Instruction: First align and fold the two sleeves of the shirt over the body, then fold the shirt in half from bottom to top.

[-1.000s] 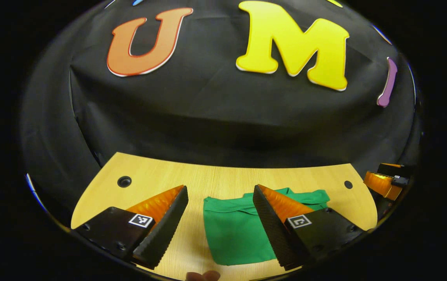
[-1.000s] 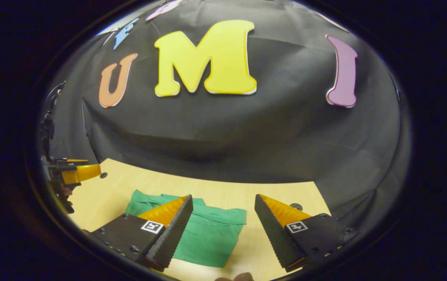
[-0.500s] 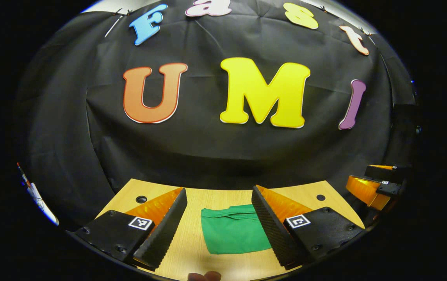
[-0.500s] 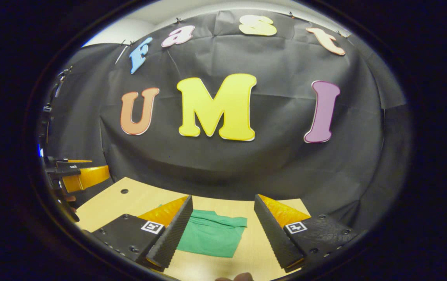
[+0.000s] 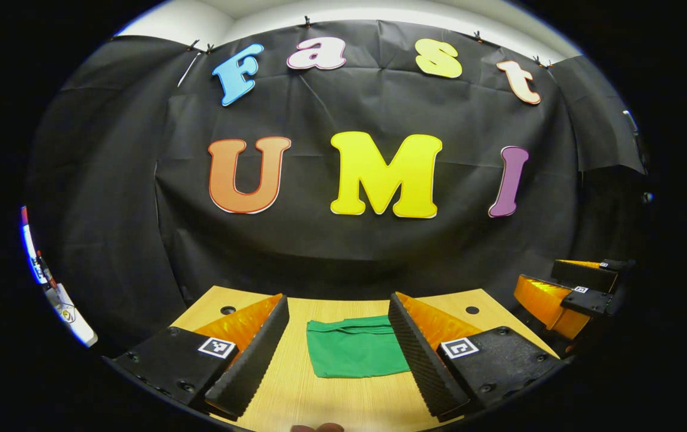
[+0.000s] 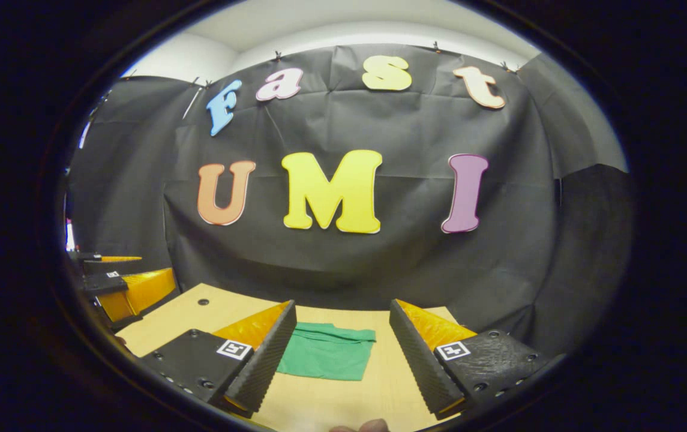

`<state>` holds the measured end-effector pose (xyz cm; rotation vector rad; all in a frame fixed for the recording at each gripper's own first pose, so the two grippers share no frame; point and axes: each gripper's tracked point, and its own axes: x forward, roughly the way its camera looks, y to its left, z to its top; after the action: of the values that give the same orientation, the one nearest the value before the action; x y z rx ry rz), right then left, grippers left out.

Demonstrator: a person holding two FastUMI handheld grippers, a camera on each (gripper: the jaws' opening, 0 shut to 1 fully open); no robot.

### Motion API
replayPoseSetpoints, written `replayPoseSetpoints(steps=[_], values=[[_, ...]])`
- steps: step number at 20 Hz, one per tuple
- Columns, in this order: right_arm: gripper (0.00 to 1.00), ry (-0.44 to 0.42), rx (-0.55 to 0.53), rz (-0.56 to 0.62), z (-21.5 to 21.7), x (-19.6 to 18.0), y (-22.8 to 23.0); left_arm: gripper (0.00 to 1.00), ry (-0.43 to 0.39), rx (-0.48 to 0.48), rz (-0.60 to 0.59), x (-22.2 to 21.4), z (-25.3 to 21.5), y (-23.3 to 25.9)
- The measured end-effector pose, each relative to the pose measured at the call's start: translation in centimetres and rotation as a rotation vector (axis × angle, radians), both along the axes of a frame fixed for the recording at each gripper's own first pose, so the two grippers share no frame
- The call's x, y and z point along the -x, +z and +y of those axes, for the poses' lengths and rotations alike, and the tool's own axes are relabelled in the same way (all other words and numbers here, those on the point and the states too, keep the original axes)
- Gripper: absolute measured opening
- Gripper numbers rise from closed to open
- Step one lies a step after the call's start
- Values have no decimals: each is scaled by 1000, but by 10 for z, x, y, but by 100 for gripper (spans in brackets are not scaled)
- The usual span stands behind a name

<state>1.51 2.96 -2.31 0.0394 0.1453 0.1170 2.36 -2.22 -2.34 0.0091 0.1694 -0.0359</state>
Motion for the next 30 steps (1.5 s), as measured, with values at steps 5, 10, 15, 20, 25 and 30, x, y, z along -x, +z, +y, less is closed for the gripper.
replayPoseSetpoints(steps=[5, 10, 15, 20, 25, 30], values=[[96, 2, 4, -7, 0, 4, 4, 100, 9, -2, -12, -2, -1, 4], [96, 9, 5, -9, 0, -1, 3, 100, 12, -5, -14, -3, -3, 6], [96, 3, -7, -13, -4, -7, 6, 100, 18, -12, -22, -12, -5, 9], [96, 1, -7, -15, -4, -10, 8, 100, 26, -11, -18, -13, -3, 8], [96, 9, -8, -7, -1, -15, 6, 100, 40, -12, -22, -16, -2, 9], [96, 11, -30, -15, 0, -17, 10, 100, 44, -27, -30, -17, -2, 13]])
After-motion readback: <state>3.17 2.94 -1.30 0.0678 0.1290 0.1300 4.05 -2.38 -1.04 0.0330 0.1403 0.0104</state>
